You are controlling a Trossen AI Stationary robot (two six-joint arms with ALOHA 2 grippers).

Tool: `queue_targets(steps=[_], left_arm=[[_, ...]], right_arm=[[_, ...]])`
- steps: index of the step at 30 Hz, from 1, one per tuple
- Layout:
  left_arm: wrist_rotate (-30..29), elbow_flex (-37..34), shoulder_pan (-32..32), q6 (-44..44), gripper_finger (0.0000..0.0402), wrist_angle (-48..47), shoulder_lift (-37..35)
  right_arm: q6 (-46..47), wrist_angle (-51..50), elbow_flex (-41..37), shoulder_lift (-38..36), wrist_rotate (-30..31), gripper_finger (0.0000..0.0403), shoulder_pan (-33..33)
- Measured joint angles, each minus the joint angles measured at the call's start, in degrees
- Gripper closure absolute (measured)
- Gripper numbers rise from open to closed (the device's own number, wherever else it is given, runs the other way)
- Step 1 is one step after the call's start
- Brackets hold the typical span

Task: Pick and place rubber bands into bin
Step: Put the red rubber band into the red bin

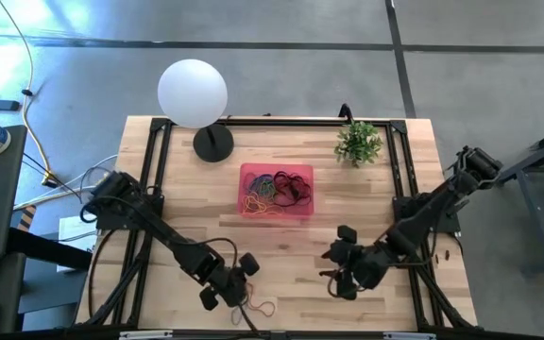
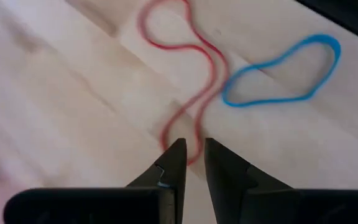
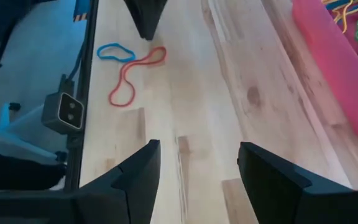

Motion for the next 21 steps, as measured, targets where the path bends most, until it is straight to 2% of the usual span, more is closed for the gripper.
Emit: queue_targets(steps=[3,10,14,21], left_arm=[[2.6,0.0,0.8,0.2,0.0355,-0.1,1.9],[3.3,0.0,2.1,1.3,0.0355,0.0,2.7],[6.6,0.0,2.3,3.5,0.0355,0.0,2.7],[6.0,0.0,2.3,5.0,0.0355,0.2,2.7]], right_arm=[[1.3,-0.1,0.0,0.0,0.4,0.0199,0.5],[1.6,0.1,0.0,0.0,0.5,0.0199,0.3],[1.5,0.1,0.0,0.0,0.8,0.0199,0.1],[1.4,0.1,0.0,0.1,0.8,0.0199,-0.8]])
